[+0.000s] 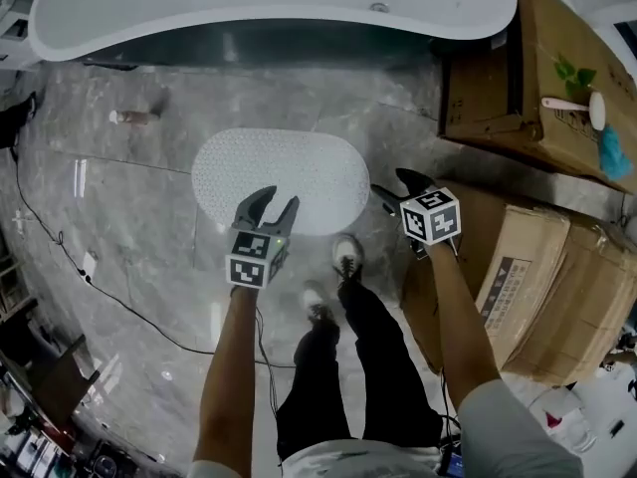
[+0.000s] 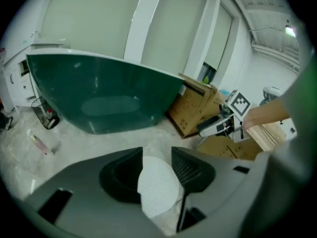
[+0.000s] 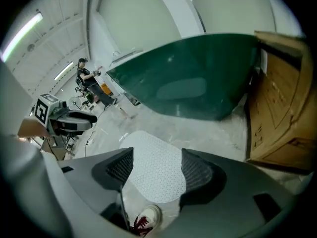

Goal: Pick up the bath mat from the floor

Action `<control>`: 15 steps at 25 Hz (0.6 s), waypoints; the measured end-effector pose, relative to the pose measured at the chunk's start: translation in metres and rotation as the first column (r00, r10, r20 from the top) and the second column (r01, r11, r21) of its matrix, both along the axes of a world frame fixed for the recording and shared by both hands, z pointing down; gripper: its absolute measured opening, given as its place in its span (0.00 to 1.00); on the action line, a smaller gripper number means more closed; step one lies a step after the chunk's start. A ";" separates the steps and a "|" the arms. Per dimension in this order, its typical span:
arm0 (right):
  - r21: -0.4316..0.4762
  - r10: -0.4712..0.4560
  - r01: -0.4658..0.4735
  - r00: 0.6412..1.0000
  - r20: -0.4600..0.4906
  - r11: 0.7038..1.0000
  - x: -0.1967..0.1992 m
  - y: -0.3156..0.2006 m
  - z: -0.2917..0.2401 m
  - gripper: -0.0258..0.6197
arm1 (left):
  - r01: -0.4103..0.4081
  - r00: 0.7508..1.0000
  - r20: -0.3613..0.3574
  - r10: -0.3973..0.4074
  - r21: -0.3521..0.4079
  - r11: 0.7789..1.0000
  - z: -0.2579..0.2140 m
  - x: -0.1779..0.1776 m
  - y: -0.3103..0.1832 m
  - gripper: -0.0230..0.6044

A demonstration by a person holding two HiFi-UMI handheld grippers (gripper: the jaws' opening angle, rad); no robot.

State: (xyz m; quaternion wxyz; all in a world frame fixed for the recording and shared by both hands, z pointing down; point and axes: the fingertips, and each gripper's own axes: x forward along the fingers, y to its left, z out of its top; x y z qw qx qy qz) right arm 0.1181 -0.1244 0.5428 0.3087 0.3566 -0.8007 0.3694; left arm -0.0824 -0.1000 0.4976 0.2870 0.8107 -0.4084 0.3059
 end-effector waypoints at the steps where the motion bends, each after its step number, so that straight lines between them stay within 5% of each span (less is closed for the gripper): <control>1: -0.023 -0.001 0.001 1.000 -0.005 1.000 0.000 0.003 0.027 0.50 | -0.010 1.000 0.000 0.010 -0.020 1.000 0.026 0.003 0.004 0.32; 8: -0.112 -0.042 0.034 0.997 -0.066 0.993 0.003 0.018 0.195 0.51 | -0.074 0.997 -0.027 0.072 -0.103 0.992 0.199 0.025 0.014 0.33; 15: -0.140 0.067 -0.075 0.996 -0.065 0.987 0.012 0.015 0.312 0.51 | -0.171 0.985 -0.053 0.165 -0.123 0.978 0.324 0.062 0.017 0.34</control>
